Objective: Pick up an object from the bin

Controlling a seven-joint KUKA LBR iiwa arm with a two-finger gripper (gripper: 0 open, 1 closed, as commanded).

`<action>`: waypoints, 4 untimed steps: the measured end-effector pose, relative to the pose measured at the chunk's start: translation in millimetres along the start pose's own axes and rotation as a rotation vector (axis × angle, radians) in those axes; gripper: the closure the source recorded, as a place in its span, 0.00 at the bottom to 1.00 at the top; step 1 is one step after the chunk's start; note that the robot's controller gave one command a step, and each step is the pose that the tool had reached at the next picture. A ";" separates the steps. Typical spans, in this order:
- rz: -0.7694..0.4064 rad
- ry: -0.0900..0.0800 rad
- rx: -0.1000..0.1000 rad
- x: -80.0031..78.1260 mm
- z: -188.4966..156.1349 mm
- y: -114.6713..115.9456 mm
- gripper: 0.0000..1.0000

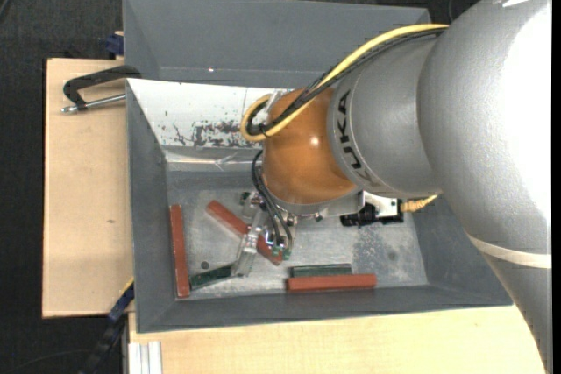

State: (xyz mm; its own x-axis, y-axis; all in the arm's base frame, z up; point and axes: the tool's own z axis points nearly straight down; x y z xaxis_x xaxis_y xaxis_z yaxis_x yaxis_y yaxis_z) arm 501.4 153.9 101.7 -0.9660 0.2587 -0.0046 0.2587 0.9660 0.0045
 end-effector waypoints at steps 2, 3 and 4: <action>0.418 0.004 0.002 -12.1 30.8 8.5 0.00; 0.416 0.003 0.002 -12.6 29.8 9.7 0.00; 0.417 0.003 0.003 -12.7 30.1 9.2 1.00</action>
Offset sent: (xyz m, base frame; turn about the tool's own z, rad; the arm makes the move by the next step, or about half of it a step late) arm 0.0140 0.0116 -0.0017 0.1758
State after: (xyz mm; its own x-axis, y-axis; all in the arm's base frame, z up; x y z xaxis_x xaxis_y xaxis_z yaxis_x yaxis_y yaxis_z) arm 516.3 159.6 71.7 -0.7781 0.6281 0.0000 0.6281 0.7781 0.0025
